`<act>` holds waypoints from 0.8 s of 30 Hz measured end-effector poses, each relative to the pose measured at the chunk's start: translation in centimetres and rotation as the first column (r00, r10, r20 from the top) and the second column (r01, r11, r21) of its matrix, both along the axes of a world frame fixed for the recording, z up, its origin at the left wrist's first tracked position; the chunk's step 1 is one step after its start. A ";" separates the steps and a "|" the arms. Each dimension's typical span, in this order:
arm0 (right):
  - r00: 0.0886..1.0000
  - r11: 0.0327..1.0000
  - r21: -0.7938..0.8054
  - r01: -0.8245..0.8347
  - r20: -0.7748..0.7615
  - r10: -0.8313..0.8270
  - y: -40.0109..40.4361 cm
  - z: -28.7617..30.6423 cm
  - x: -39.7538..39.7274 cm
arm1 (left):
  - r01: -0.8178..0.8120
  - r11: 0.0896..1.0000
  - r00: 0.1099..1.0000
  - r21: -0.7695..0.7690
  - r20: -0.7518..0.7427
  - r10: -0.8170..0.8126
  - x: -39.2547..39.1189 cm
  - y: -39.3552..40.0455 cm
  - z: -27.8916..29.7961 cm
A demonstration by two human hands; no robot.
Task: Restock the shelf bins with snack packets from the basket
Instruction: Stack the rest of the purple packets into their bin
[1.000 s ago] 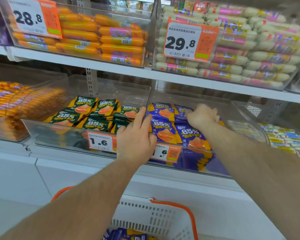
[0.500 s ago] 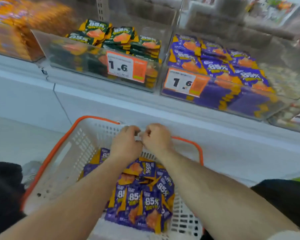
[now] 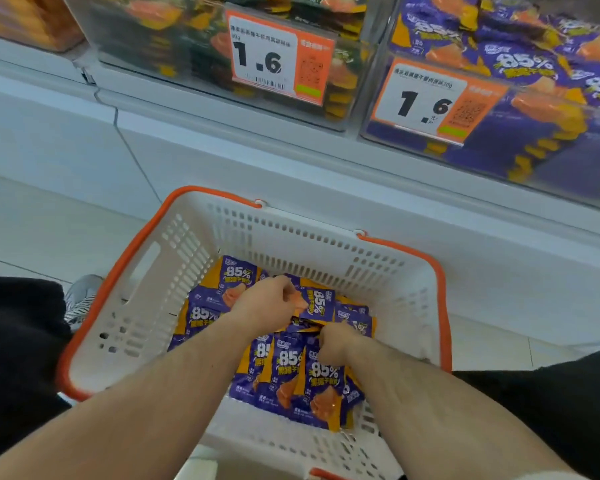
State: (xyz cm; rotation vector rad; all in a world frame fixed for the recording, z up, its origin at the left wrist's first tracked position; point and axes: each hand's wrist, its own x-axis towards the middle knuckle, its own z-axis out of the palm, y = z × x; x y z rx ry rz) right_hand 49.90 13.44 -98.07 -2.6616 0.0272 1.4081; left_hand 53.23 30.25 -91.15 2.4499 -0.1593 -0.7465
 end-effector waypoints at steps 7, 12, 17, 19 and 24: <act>0.999 0.999 0.039 -0.024 -0.029 0.026 -0.6 1.7 0.7 | -0.001 1.000 0.999 0.006 -0.053 0.001 -0.3 -0.1 0.3; 0.990 0.989 0.142 0.050 0.123 -0.068 -1.8 7.1 3.8 | -0.068 0.992 0.993 -0.108 -0.101 0.058 -0.3 -0.7 1.5; 0.948 0.980 0.192 -0.051 0.318 -0.013 -3.0 15.9 8.1 | -0.164 0.937 0.984 -0.308 -0.111 0.136 0.8 -1.5 4.8; 0.911 0.964 0.261 -0.051 0.407 -0.062 -3.7 19.6 9.0 | -0.154 0.885 0.988 -0.439 -0.075 0.134 1.4 -2.2 6.9; 0.732 0.840 0.541 -0.023 0.581 -0.355 -4.3 27.8 8.6 | -0.105 0.672 0.975 -0.733 0.056 0.213 2.1 -3.6 12.9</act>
